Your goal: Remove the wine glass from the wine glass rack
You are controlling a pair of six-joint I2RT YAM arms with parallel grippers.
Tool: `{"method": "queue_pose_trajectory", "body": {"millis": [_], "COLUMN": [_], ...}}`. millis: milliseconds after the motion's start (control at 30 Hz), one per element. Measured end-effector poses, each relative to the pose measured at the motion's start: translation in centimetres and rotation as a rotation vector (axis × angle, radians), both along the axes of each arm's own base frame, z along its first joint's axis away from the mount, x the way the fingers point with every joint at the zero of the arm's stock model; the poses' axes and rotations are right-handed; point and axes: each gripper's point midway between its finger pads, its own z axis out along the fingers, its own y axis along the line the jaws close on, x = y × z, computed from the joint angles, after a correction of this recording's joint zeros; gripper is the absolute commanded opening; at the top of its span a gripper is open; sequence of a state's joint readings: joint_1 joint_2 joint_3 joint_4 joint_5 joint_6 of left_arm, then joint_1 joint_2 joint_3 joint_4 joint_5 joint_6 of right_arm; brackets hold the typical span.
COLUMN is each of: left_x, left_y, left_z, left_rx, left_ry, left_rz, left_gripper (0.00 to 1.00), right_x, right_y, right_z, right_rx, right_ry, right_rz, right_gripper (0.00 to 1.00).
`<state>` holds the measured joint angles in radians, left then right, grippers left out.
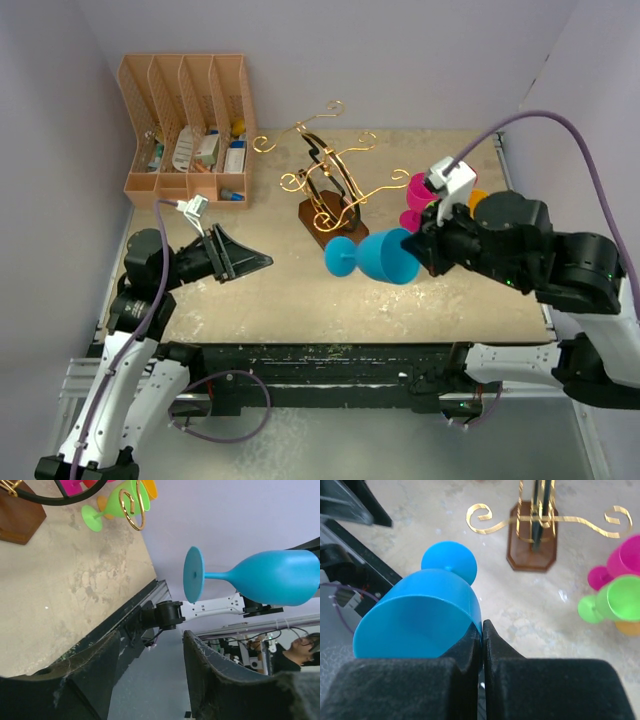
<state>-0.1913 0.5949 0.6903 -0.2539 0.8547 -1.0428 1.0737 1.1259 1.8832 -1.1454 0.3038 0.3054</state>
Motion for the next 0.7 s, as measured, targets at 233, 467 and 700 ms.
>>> {"method": "queue_pose_trajectory", "body": {"millis": [233, 467, 700], "left_x": [0.6, 0.6, -0.1], "left_y": [0.4, 0.7, 1.1], "left_z": [-0.2, 0.0, 1.5], "left_rx": [0.079, 0.119, 0.141], "left_ry": [-0.028, -0.056, -0.119], "left_rz": [0.017, 0.028, 0.040], "left_gripper": [0.58, 0.58, 0.58], "right_x": [-0.8, 1.0, 4.0], "right_y": [-3.3, -5.3, -9.5], "right_z": [-6.8, -15.6, -19.6], "right_rx": [-0.135, -0.288, -0.234], "right_ry": [0.122, 0.291, 0.407], "right_rz": [-0.123, -0.304, -0.552], "right_gripper": [0.00, 0.00, 0.00]}}
